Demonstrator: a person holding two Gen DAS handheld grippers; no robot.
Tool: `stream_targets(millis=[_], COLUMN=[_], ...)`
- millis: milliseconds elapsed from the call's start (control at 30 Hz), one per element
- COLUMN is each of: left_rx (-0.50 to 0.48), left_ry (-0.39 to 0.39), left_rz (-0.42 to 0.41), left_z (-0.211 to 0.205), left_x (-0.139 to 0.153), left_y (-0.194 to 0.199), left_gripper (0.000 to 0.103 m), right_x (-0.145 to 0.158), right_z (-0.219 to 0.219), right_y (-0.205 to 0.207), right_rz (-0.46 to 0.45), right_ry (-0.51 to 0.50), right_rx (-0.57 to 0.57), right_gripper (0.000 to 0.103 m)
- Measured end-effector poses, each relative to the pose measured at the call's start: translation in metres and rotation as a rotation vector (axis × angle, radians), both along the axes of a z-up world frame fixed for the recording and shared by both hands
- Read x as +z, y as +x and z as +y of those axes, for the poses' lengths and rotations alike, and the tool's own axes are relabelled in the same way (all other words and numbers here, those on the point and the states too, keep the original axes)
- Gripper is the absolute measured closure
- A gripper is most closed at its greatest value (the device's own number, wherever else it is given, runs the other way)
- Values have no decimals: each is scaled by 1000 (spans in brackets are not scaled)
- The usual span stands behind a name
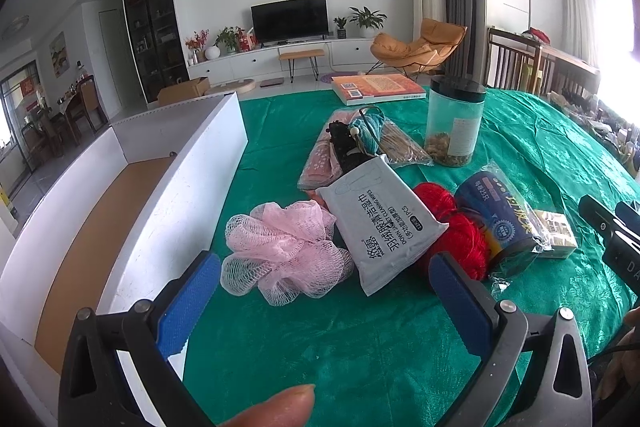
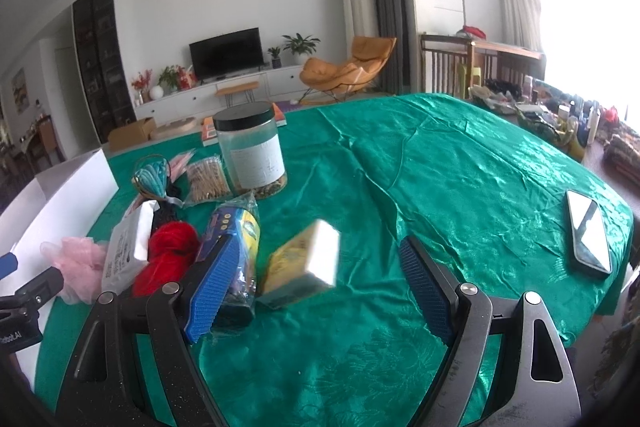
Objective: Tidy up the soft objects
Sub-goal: 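Move left tool toward pink mesh puff while right tool approaches beige tissue pack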
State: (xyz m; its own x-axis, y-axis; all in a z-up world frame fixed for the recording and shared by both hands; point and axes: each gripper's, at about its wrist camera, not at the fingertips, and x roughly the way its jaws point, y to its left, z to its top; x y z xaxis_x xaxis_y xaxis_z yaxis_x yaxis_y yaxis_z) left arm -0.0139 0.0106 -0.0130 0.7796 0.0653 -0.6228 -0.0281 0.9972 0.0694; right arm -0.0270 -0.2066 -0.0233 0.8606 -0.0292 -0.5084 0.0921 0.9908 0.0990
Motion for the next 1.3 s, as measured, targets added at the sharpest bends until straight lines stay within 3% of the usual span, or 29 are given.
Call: stream_targets(millis=[100,400,767,933,1033,1200,1300], left_rx=[3,-5,-10,-25,-30,-34,-42], left_ry=[0,10,4,11,11,-4,-7], left_rz=[2,13,50,59,58,88,109], left_z=[0,0,7,3,3,2,-1], left_x=[0,-6,-14,-16,-16,-24,-27], left_y=[1,-1,-2,-3,-3,-1,0], left_gripper=[0,0,0,0,0,0,0], right_x=[-2,-11,-15,-27,-34,-46,-59], right_z=[2,-18,-16,-31,-38,-26,-24], right_y=[2,9,14,22,29,41,67], right_rz=[17,72,109,194,301,504,598], right_ry=[-2,114,105,165,207,42,-89], right_rx=[20,-17,-25,-79,-35,111,130], right_gripper=[19,19,19,19,19,19,19])
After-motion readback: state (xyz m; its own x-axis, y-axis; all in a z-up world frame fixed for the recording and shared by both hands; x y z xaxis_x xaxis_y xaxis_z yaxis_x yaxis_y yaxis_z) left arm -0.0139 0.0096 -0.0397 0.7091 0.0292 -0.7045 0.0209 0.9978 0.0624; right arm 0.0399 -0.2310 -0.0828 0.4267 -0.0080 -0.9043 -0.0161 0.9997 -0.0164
